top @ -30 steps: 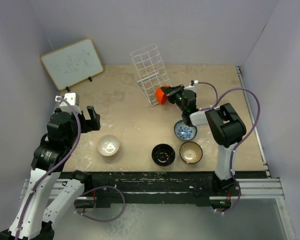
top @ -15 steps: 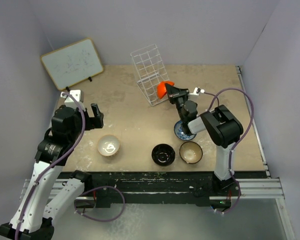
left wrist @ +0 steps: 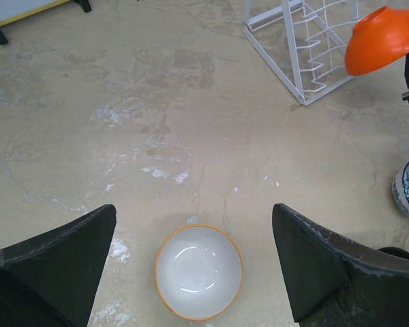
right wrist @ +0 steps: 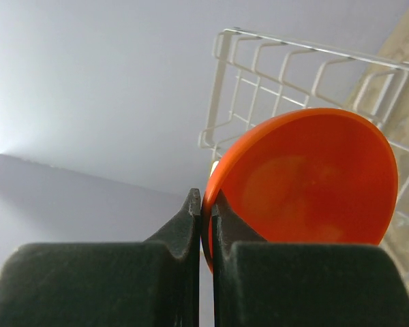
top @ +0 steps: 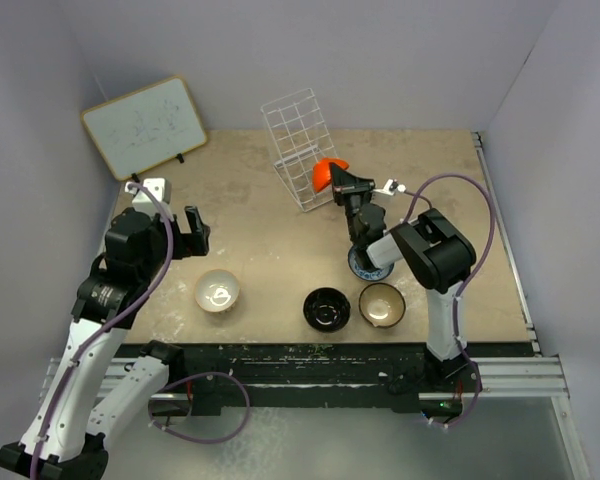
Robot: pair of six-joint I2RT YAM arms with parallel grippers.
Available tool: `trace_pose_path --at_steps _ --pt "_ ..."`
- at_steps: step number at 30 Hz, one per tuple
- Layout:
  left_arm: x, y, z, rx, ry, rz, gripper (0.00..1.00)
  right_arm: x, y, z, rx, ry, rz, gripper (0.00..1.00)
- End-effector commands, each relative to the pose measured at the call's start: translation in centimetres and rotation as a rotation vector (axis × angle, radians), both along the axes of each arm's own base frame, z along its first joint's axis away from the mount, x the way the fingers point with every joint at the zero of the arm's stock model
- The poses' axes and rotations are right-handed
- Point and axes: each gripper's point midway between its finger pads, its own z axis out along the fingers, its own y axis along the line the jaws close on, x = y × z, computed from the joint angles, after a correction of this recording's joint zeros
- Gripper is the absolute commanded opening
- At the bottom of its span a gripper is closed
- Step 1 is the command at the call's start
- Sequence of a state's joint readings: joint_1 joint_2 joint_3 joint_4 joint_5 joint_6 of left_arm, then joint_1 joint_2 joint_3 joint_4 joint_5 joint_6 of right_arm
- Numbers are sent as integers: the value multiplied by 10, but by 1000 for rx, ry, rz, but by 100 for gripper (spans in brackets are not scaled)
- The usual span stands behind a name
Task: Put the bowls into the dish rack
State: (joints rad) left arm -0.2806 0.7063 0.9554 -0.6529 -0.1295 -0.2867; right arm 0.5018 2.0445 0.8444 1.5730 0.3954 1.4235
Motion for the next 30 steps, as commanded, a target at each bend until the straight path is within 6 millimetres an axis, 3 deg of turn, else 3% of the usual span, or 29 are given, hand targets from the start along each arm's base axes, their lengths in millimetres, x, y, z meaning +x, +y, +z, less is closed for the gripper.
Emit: trace_pose_path --at_steps 1,11,24,28,30 --pt "1 1 17 6 -59 -9 99 -6 -1 58 137 -181 -22 0" --pt "-4 3 20 16 -68 -14 99 14 17 37 135 -104 -8 0" --pt "-5 5 16 23 -62 -11 99 20 24 18 90 28 -5 0" --pt "-5 5 14 25 -58 -12 99 23 29 -4 94 82 11 0" --pt "-6 5 14 27 -59 -13 99 29 33 3 109 65 15 0"
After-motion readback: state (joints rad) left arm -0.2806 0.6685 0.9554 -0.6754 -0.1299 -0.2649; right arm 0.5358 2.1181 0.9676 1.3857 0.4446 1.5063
